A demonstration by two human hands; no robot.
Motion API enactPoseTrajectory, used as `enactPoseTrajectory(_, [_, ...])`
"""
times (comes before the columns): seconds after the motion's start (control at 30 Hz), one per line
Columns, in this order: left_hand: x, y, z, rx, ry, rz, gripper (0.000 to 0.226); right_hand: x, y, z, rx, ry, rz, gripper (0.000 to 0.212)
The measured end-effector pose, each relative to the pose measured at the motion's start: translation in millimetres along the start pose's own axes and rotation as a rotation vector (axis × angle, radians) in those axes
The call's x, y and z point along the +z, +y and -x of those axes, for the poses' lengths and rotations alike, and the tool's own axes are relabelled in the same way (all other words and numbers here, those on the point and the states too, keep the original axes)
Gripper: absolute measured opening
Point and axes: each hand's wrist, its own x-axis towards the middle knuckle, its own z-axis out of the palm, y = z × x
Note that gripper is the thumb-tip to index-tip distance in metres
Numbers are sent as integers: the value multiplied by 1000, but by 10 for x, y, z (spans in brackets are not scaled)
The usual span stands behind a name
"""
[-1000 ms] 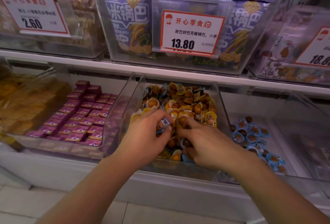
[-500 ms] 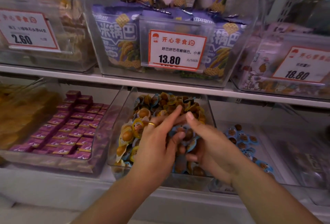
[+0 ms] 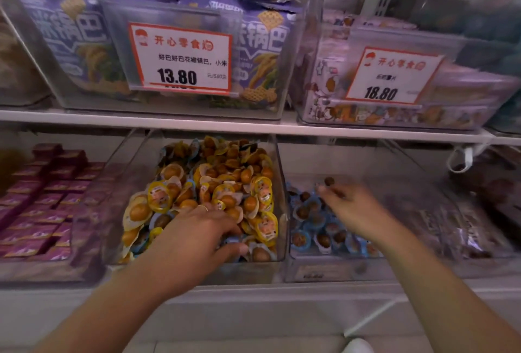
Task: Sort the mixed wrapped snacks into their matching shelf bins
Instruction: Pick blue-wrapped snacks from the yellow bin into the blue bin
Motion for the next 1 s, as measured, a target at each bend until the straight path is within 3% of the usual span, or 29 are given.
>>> enactPoseTrajectory(0.07, [-30,-7,-25,-42,-79,-21,52,38,-43,26,-155,158,-41,16])
enactPoseTrajectory(0.13, [-53,14,-82,-60,-107,-80,47,77,-230,110,-425,196,-110,21])
enactPoseTrajectory(0.2, [-73,49,-134,-79,-126,-103,42,160,-395,213,-730,119,44,23])
enactPoseTrajectory(0.27, [-87,63,-160,-98,-132,-101,33,278,-492,322,-855,-9,237,22])
enactPoseTrajectory(0.4, [-67,19,-118,-104,-73,-102,16,405,-552,371,-796,-193,588,25])
enactPoseTrajectory(0.5, [-52,0,-87,-103,-91,-71,18,471,-636,362,-744,-246,723,30])
enactPoseTrajectory(0.63, [-22,-3,-128,-109,-154,-72,28,449,-692,362,-696,-300,633,20])
enactPoseTrajectory(0.73, [-13,22,-141,-124,-127,-60,24,430,-680,373,-703,-297,594,15])
enactPoseTrajectory(0.83, [-28,37,-131,-140,-11,7,10,445,-658,392,-683,-209,382,9])
enactPoseTrajectory(1.0, [-210,-82,-32,-311,248,448,13,435,-688,413,-650,227,-155,6])
